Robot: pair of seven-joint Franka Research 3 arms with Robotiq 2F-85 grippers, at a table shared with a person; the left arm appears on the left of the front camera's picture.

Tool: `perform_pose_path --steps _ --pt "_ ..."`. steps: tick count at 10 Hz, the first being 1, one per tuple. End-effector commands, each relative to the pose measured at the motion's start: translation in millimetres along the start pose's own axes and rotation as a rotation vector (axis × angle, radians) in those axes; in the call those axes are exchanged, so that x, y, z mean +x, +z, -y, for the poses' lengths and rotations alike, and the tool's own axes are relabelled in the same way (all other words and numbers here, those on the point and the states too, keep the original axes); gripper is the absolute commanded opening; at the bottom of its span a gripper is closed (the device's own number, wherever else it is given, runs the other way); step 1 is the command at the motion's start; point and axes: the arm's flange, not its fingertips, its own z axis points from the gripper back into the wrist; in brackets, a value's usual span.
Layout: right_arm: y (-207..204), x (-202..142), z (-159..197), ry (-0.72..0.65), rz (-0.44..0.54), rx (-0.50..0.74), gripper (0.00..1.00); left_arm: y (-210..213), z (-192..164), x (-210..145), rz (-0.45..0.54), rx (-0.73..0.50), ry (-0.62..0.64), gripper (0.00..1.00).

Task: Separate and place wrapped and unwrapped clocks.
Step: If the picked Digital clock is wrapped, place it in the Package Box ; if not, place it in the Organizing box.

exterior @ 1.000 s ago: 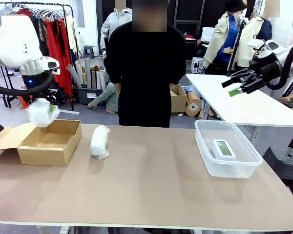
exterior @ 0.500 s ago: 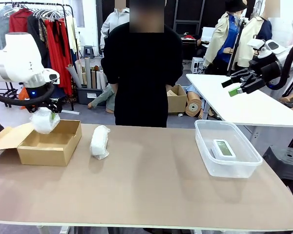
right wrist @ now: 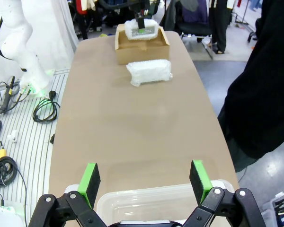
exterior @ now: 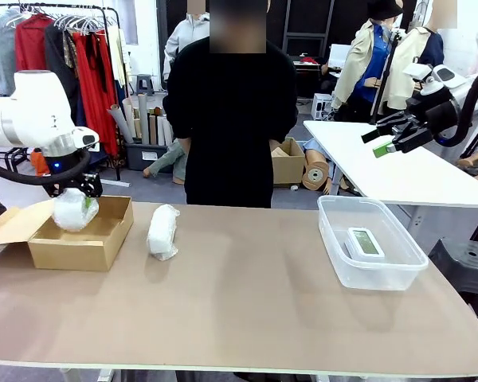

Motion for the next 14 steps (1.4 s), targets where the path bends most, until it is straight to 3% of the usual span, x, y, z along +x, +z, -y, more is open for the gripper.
perform_pose_path --steps 1,12,14 --pt "0.6 1.6 -0.2 0.003 0.003 -0.002 1.0 -10.5 -4.5 -7.5 0.023 0.023 -0.024 0.0" --pt "0.6 1.6 -0.2 0.003 0.003 -0.002 1.0 -56.8 -10.3 -4.1 -0.025 0.087 -0.09 0.0" --pt "0.6 1.6 -0.2 0.003 0.003 -0.002 1.0 -55.0 -9.2 -4.6 -0.02 0.088 -0.099 0.34"
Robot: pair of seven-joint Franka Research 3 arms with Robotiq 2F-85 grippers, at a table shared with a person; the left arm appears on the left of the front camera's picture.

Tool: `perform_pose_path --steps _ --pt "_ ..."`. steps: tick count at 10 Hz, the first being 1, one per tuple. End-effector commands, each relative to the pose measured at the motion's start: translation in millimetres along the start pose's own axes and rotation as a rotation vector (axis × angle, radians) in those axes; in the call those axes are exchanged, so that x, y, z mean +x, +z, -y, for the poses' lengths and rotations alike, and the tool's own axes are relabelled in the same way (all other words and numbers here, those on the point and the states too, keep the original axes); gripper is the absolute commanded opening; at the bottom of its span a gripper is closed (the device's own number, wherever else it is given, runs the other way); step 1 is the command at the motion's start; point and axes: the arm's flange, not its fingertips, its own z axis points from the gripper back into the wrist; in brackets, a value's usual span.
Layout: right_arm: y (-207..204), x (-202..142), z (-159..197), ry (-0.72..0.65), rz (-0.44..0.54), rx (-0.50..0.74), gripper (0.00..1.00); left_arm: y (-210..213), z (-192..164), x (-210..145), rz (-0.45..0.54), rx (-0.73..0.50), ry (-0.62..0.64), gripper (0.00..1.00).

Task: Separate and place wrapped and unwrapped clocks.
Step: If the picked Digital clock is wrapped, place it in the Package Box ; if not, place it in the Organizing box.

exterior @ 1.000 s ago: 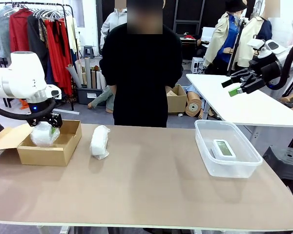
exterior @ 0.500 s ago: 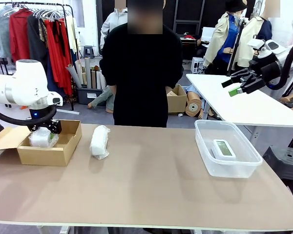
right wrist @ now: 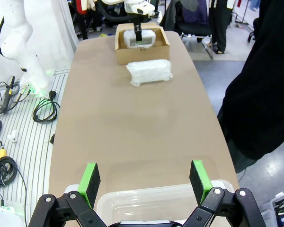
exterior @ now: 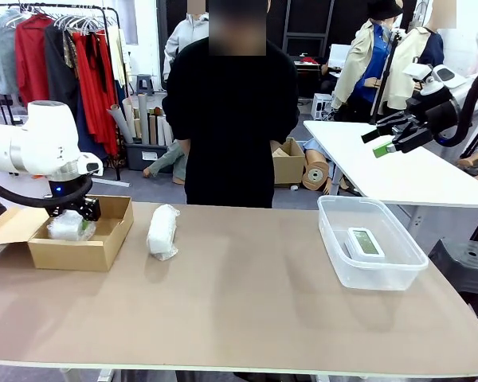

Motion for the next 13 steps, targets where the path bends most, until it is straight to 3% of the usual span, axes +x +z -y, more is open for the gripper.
perform_pose_path --steps 1,3,4,10,13 --pt "0.6 1.6 -0.2 0.003 0.003 -0.002 1.0 5.2 -4.5 4.4 0.018 0.012 -0.024 0.53" --pt "0.6 1.6 -0.2 0.003 0.003 -0.002 1.0 5.7 -5.7 3.8 0.018 0.011 -0.022 0.92" --pt "0.6 1.6 -0.2 0.003 0.003 -0.002 1.0 7.4 -5.8 3.7 0.024 0.011 -0.024 1.0" --pt "0.6 1.6 -0.2 0.003 0.003 -0.002 1.0 41.4 -8.0 4.9 0.107 0.021 -0.026 1.0" --pt "0.6 1.6 -0.2 0.003 0.003 -0.002 1.0 62.0 -12.2 4.9 0.089 0.006 -0.014 1.0"
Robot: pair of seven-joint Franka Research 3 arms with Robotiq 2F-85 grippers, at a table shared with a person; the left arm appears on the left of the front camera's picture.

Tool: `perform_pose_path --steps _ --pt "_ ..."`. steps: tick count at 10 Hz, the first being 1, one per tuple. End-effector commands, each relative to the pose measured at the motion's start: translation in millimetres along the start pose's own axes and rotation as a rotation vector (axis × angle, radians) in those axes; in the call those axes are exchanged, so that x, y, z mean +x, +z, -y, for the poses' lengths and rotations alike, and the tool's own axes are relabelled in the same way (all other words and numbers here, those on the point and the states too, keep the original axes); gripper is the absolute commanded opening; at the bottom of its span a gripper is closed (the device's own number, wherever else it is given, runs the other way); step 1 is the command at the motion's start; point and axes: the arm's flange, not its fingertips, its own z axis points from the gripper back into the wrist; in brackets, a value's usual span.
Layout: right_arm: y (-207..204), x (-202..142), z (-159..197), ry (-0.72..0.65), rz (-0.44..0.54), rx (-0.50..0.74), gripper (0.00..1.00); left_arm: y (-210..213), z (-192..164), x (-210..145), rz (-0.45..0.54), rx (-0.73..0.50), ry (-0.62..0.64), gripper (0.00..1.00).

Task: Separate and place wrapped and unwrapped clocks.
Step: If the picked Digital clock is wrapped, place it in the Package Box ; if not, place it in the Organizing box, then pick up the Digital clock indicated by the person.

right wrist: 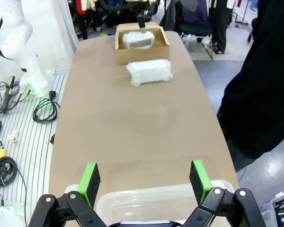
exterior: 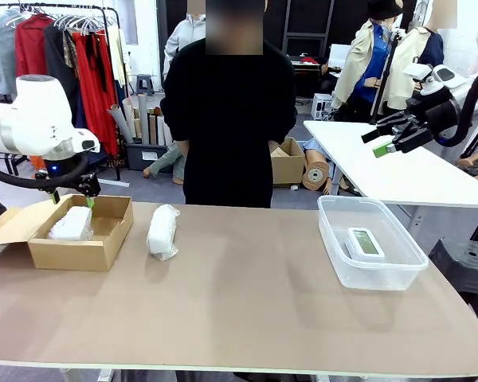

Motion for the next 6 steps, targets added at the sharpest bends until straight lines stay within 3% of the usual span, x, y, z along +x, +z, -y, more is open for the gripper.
perform_pose_path --steps 1,2,6 --pt "0.7 1.6 -0.2 0.003 0.003 -0.002 1.0 7.3 -5.8 -3.1 -0.012 0.0 -0.001 1.0" --pt "0.7 1.6 -0.2 0.003 0.003 -0.002 1.0 9.3 -6.1 -1.8 -0.021 0.001 0.051 1.0" --pt "0.7 1.6 -0.2 0.003 0.003 -0.002 1.0 4.2 -0.9 -0.9 -0.002 0.0 0.002 1.0"
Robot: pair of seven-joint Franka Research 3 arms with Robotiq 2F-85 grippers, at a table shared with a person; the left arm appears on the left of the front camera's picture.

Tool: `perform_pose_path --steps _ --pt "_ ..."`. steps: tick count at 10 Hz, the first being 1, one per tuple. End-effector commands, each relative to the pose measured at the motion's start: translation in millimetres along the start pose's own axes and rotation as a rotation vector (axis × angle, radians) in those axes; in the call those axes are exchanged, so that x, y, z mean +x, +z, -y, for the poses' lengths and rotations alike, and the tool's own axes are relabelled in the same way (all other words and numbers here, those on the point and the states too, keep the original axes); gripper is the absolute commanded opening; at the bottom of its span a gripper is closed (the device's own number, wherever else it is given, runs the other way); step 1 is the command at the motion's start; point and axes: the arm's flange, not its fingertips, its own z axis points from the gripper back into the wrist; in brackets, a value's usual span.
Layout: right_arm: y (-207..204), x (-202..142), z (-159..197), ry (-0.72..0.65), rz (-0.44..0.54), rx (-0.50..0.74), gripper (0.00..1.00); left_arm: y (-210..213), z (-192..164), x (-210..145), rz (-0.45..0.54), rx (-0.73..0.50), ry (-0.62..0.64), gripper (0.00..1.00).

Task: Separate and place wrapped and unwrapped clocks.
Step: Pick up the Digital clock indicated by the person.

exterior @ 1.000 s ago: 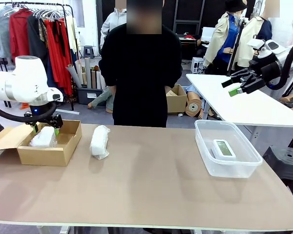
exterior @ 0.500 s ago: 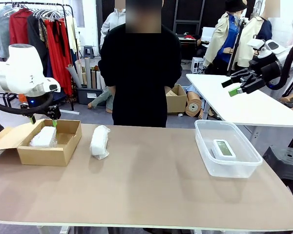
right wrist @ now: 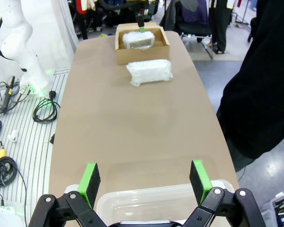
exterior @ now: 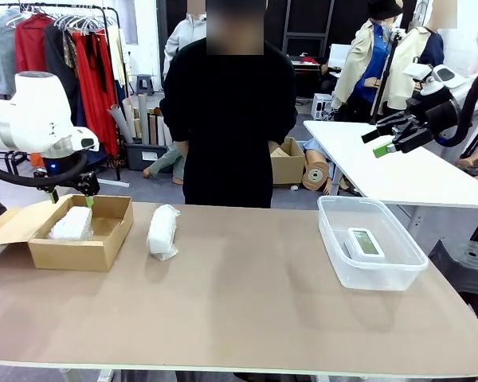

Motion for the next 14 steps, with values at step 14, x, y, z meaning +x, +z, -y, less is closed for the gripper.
perform_pose_path --steps 14 --pt "0.7 1.6 -0.2 0.003 0.003 -0.002 1.0 109.3 -9.6 -16.1 -0.062 -0.784 -0.782 1.0"
